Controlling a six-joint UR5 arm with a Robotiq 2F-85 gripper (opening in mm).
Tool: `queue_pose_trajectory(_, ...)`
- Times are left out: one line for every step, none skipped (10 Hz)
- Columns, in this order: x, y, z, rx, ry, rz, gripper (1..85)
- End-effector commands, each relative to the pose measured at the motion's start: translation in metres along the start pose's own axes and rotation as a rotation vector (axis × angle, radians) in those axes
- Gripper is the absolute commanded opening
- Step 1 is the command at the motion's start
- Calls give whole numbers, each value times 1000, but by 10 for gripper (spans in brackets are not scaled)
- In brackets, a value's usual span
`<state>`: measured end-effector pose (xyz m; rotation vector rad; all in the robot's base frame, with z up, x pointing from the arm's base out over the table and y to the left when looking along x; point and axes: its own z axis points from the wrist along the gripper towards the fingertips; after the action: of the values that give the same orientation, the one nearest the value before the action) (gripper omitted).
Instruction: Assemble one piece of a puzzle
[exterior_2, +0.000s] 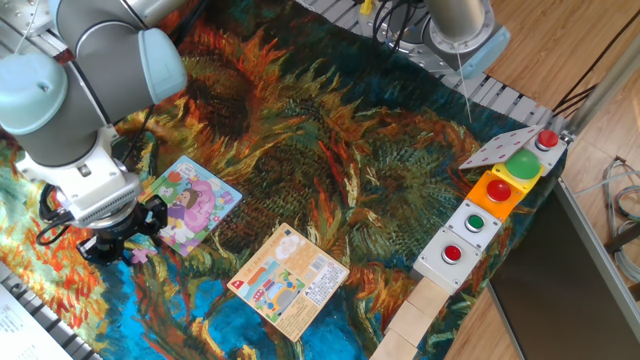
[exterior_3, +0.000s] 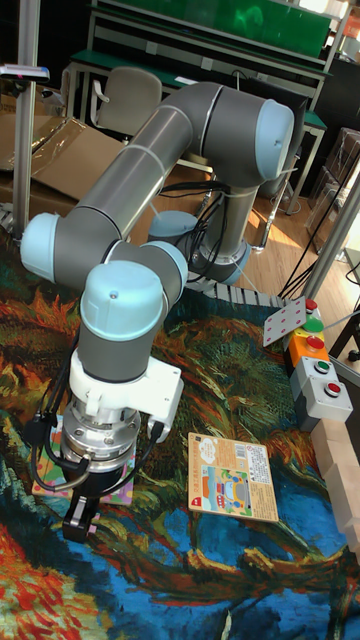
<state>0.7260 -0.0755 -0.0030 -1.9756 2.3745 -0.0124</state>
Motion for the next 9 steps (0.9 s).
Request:
queue_pose_trajectory(-3, 0, -1, -3, -13, 8, 500)
queue_pose_trajectory(-3, 0, -1, -3, -13, 5, 500)
queue_pose_trajectory(-2, 0, -1, -3, -12, 0, 500)
queue_pose_trajectory(-2, 0, -1, -2, -10, -3, 500)
queue_pose_trajectory(-2, -1, -1, -2, -10, -3, 500)
queue_pose_trajectory(-2, -1, -1, -3, -12, -3, 500)
queue_pose_trajectory(-3, -1, -1, -3, -13, -5, 500)
queue_pose_trajectory(-3, -1, -1, -2, -15, -4, 497)
queue_pose_trajectory(-3, -1, -1, -2, -15, -6, 483)
